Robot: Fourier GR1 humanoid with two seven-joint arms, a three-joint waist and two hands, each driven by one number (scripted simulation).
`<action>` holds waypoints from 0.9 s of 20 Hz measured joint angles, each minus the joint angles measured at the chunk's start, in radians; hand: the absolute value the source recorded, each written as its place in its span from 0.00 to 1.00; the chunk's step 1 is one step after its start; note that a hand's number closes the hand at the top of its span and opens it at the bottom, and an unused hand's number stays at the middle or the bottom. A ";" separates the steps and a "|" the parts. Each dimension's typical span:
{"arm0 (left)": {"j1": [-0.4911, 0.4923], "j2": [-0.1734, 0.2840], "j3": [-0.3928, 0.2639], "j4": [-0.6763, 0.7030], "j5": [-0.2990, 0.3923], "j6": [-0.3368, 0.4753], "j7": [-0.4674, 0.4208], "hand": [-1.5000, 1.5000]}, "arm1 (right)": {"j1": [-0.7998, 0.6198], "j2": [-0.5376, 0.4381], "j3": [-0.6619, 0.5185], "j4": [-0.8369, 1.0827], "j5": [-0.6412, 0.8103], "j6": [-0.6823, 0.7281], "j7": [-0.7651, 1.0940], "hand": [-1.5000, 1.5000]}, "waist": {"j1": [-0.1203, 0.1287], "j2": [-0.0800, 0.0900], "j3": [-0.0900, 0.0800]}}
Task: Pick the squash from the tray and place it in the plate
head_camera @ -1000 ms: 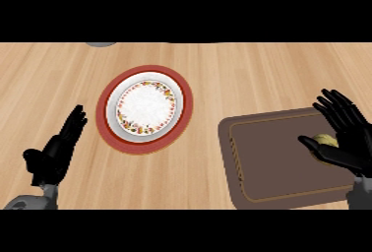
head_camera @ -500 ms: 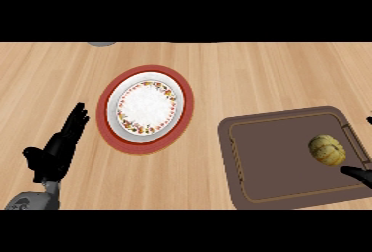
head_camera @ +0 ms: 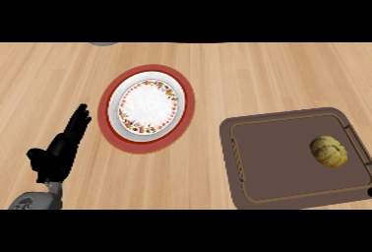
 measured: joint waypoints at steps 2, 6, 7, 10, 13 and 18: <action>-0.005 -0.007 0.003 0.004 -0.008 -0.002 0.009 0.50 | -0.004 0.006 0.016 -0.021 0.008 0.017 0.050 0.00 | -0.001 0.000 0.000; 0.013 -0.013 0.013 -0.011 -0.015 -0.017 0.005 0.50 | -0.058 -0.007 0.034 0.024 0.038 0.067 0.116 0.00 | 0.002 0.000 0.000; 0.005 -0.014 0.020 -0.002 -0.016 -0.025 0.003 0.50 | -0.068 -0.005 0.036 0.049 0.057 0.080 0.110 0.00 | 0.002 0.000 0.000; 0.014 -0.030 0.019 -0.019 -0.033 -0.017 0.013 0.50 | -0.086 0.007 0.059 0.084 0.113 0.104 0.109 0.00 | 0.002 0.000 0.000; 0.031 -0.029 0.032 -0.036 -0.037 -0.031 0.016 0.50 | -0.100 0.001 0.065 0.127 0.165 0.141 0.096 0.00 | 0.002 0.000 0.000; 0.025 -0.041 0.054 -0.049 -0.051 -0.049 0.037 0.50 | -0.159 0.059 0.093 0.211 0.261 0.159 0.067 0.00 | 0.002 0.000 0.001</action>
